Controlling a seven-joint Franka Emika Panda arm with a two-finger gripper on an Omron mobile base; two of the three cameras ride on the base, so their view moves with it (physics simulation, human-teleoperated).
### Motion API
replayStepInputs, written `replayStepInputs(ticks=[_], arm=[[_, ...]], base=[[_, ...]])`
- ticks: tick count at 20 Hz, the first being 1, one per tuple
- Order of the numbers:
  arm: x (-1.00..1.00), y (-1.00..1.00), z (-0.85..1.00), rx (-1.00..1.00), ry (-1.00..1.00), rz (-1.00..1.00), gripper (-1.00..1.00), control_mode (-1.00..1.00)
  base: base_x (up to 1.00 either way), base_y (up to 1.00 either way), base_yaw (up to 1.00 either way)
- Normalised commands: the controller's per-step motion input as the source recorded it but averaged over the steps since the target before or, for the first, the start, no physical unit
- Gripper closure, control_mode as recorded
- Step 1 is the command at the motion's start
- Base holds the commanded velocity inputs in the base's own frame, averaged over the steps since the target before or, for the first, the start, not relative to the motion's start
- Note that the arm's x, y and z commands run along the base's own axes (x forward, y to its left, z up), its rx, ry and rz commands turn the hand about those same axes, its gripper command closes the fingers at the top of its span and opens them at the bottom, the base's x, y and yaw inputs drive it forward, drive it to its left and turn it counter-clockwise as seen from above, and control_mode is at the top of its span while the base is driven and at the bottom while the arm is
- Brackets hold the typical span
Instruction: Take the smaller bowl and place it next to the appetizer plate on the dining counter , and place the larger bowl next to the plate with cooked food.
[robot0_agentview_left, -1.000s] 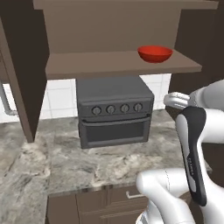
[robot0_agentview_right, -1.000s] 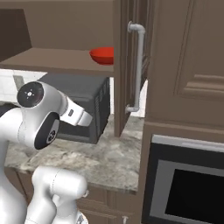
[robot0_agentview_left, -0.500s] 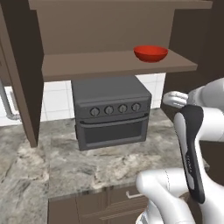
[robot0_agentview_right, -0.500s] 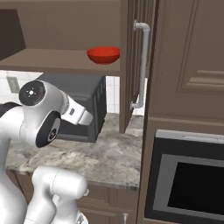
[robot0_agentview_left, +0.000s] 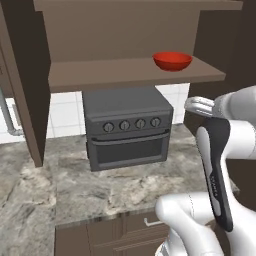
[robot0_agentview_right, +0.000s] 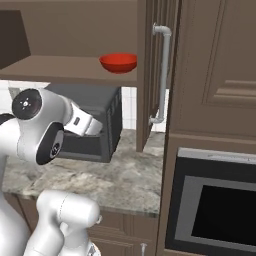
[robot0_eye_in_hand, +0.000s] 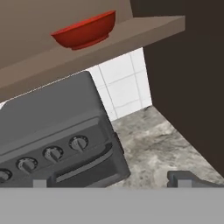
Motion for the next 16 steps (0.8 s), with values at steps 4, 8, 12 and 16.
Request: replayStepInputs(ticks=[4,8,12,16], arm=[[0.48,0.36,0.32,0.03,0.0,-0.29,-1.0,-1.0],[0.38,0.08,0.38,0.1,0.0,-0.23,-1.0,-1.0],[0.28,-0.01,0.42,0.2,0.0,-0.11,-1.0,-1.0],[0.19,-0.1,0.25,0.18,0.0,-0.01,-1.0,-1.0]], base=[[0.0,0.0,0.0],[0.0,0.0,0.0],[0.0,0.0,0.0],[0.0,0.0,0.0]])
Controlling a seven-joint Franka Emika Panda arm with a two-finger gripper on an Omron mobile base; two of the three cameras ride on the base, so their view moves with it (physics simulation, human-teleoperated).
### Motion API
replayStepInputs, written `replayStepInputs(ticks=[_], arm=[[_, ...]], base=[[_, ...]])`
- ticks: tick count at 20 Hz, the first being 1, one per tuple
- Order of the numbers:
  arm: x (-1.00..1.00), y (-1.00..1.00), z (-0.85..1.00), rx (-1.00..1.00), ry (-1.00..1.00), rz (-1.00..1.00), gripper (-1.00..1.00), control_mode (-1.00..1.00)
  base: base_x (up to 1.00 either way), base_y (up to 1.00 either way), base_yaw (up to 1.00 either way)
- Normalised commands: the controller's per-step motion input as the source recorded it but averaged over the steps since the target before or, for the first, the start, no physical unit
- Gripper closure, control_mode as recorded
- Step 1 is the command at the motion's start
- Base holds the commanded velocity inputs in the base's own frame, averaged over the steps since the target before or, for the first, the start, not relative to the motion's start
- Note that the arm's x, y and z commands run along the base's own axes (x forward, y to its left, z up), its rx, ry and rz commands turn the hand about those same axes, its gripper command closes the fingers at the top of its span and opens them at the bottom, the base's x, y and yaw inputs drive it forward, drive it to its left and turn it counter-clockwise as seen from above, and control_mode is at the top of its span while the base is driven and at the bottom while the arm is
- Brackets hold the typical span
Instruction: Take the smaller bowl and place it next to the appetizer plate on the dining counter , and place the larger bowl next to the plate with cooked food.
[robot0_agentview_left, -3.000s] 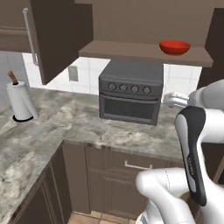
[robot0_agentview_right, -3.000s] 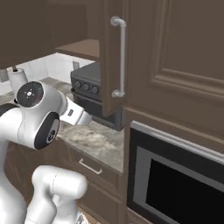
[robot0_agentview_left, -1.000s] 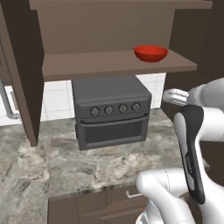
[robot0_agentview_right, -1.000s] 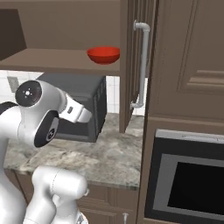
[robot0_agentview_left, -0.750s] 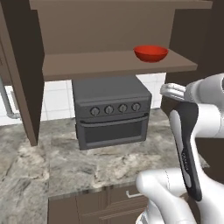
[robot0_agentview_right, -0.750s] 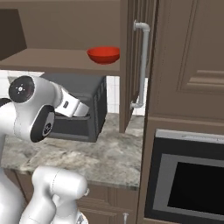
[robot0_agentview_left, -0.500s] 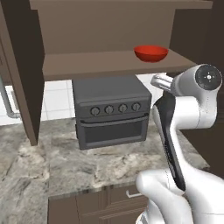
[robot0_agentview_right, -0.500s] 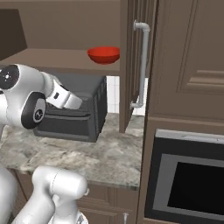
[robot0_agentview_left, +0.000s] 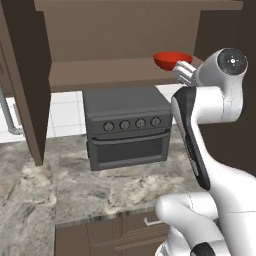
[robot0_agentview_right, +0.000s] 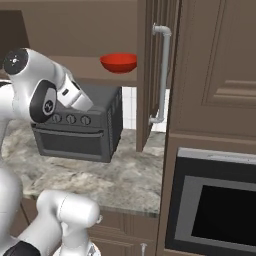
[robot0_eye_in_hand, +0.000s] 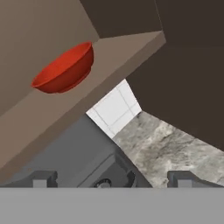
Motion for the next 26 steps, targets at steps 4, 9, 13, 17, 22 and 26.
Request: replayStepInputs(ticks=[4,9,13,17,22,26], arm=[[0.17,-0.18,0.15,0.17,0.0,0.01,-1.0,-1.0],[0.26,-0.06,0.01,0.01,-0.1,0.0,-1.0,-1.0],[0.42,-0.06,0.17,0.02,-0.02,0.0,-1.0,-1.0],[0.5,-0.17,0.25,0.08,0.0,0.0,-1.0,-1.0],[0.47,-0.19,0.07,0.06,0.02,0.0,-1.0,-1.0],[0.5,-0.1,-0.01,0.0,0.01,0.0,-1.0,-1.0]], base=[[0.0,0.0,0.0],[0.0,0.0,0.0],[0.0,0.0,0.0],[0.0,0.0,0.0],[0.0,0.0,0.0],[0.0,0.0,0.0]])
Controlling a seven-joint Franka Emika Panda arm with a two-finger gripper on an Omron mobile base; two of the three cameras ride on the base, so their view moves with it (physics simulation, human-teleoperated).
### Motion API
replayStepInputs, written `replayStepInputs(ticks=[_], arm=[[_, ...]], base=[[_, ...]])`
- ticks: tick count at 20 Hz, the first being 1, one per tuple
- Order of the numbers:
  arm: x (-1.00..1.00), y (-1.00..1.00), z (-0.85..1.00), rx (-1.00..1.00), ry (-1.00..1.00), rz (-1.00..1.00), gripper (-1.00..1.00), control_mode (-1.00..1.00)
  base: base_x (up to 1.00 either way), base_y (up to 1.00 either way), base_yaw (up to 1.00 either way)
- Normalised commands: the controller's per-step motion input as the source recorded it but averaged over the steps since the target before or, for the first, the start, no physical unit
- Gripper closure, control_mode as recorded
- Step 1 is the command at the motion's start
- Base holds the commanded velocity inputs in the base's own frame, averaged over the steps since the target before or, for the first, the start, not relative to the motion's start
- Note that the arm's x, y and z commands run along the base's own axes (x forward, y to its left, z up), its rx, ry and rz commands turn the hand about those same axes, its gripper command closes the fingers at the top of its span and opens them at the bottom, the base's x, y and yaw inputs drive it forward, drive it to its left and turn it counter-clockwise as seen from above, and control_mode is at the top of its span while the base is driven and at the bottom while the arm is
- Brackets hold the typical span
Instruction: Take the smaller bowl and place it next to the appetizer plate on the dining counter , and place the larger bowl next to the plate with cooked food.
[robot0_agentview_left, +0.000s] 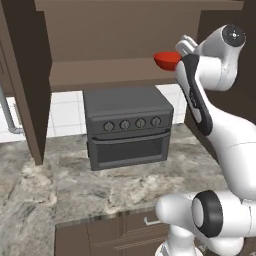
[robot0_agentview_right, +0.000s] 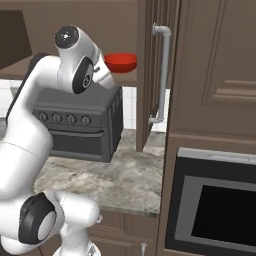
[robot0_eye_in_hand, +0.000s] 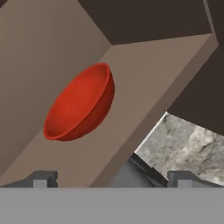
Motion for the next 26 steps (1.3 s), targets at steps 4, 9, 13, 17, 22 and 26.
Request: replayStepInputs(ticks=[4,9,13,17,22,26], arm=[[0.74,-0.01,-0.01,0.0,0.03,0.0,-1.0,-1.0],[0.63,-0.07,0.0,0.0,0.04,0.0,-1.0,-1.0],[0.59,-0.06,-0.13,0.0,0.06,0.0,-1.0,-1.0],[0.51,-0.06,-0.19,0.0,0.05,0.0,-1.0,-1.0],[0.55,-0.03,-0.18,0.0,0.05,0.0,-1.0,-1.0],[0.51,-0.02,-0.15,0.0,0.06,0.0,1.0,-1.0]], base=[[0.0,0.0,0.0],[0.0,0.0,0.0],[0.0,0.0,0.0],[0.0,0.0,0.0],[0.0,0.0,0.0],[0.0,0.0,0.0]])
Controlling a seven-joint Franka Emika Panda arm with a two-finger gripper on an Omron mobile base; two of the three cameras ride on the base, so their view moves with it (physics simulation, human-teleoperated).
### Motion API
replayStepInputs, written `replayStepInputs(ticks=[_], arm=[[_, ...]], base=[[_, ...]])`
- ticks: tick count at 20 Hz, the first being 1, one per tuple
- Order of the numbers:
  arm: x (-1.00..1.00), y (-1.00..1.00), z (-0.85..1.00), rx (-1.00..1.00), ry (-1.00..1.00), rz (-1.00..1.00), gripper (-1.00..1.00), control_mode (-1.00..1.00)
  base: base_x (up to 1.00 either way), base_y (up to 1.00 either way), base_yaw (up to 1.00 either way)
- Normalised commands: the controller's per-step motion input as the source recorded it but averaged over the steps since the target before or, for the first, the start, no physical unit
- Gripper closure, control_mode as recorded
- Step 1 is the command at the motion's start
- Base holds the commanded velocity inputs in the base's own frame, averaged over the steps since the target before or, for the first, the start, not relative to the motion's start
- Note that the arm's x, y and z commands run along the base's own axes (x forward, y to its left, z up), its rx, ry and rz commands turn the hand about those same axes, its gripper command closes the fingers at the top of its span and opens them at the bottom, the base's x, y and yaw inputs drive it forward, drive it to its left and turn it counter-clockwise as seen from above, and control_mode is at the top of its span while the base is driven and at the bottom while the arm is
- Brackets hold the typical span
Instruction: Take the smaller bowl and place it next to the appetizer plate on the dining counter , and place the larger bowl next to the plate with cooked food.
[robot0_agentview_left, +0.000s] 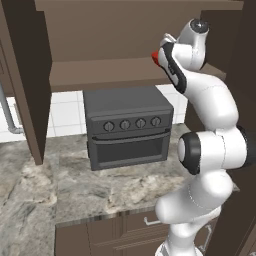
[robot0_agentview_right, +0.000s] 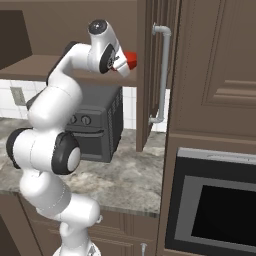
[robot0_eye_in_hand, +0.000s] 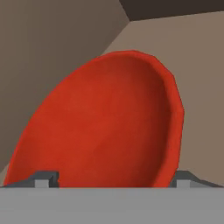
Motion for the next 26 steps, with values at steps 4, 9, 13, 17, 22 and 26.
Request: replayStepInputs(ticks=[4,9,13,17,22,26], arm=[[0.21,0.0,0.0,0.0,0.01,0.0,1.0,-1.0],[-0.08,0.0,-0.12,0.0,0.0,0.0,1.0,-1.0],[-0.78,0.25,-0.15,-0.01,0.0,0.0,1.0,-1.0],[-1.0,0.51,0.0,0.0,0.0,0.1,1.0,-1.0],[-1.0,0.22,0.0,0.0,-0.03,0.21,1.0,-1.0],[-1.0,0.15,0.0,0.0,-0.09,0.27,1.0,-1.0]], base=[[0.0,0.0,0.0],[0.0,0.0,0.0],[0.0,0.0,0.0],[0.0,0.0,0.0],[0.0,0.0,0.0],[0.0,0.0,0.0]])
